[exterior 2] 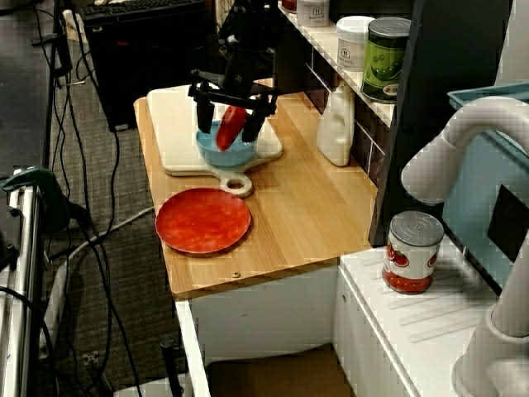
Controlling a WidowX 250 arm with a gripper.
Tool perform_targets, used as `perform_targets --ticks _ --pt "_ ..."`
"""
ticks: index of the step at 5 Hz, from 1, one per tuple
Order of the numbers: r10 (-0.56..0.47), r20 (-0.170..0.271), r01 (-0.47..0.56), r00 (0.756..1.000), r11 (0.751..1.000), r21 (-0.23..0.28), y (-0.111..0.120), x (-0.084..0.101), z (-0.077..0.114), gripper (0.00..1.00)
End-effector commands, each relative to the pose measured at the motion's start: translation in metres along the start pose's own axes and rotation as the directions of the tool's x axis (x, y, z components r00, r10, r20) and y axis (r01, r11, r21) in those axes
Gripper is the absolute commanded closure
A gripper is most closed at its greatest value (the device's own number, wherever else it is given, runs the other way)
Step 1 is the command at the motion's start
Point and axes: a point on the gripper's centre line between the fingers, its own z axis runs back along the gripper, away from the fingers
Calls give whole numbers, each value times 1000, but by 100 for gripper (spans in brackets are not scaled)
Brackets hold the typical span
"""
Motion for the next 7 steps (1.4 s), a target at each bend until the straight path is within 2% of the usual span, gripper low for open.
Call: perform_targets --ticks 1,2,5,7 --pt "7 -4 -7 1000 999 45 -2 -3 32 0" --pt "8 13 -9 1000 999 50 -5 -1 44 0" --pt "-1 41 -2 999 999 54 -11 7 64 0" --pt "14 23 -16 1000 998 54 -9 16 64 0"
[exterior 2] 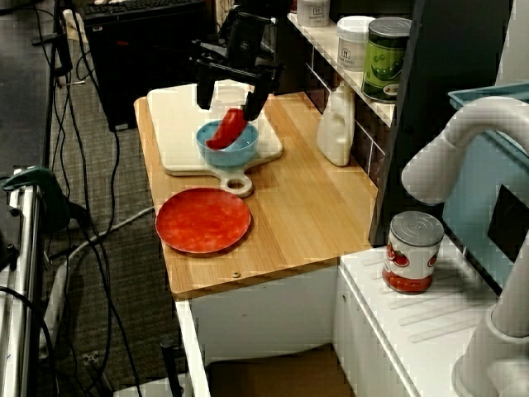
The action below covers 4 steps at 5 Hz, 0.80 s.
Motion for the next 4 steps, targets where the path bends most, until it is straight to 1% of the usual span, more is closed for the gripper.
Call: perform_targets --ticks 1,2,3,4 --pt "-2 -54 7 999 995 95 -6 10 35 0" --pt "5 -46 0 999 994 108 -9 16 41 0" --pt "18 -54 -12 998 994 109 -10 19 41 0" --pt "16 -47 -10 999 994 108 -13 22 43 0"
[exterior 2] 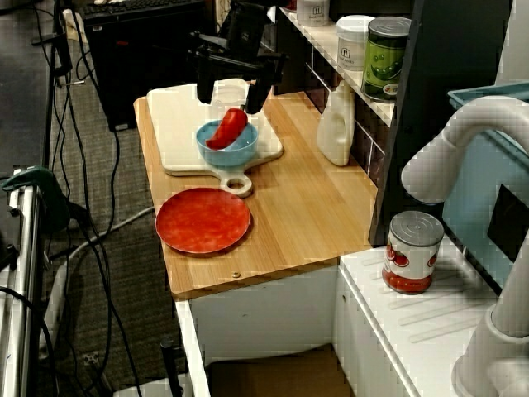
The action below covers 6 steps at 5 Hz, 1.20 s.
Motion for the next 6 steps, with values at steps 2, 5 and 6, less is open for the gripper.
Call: perform_targets --ticks 2,5,6 --pt "23 -36 -19 999 995 93 -16 7 29 0" --pt "329 -122 -298 936 930 215 -17 -3 31 0" --pt "408 -111 -384 906 904 189 -15 -13 35 0"
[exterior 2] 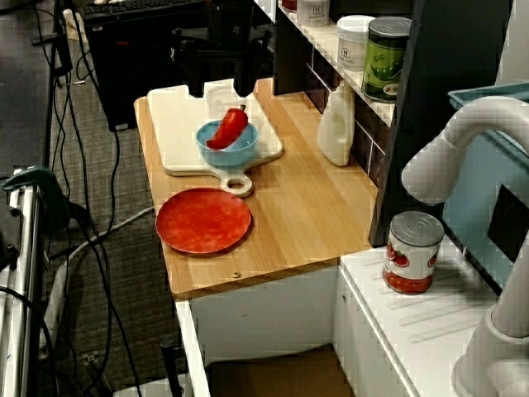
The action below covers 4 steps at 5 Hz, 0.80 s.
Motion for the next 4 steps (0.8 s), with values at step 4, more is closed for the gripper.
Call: perform_targets --ticks 4 --pt "408 -93 -414 908 908 -63 13 -32 20 0"
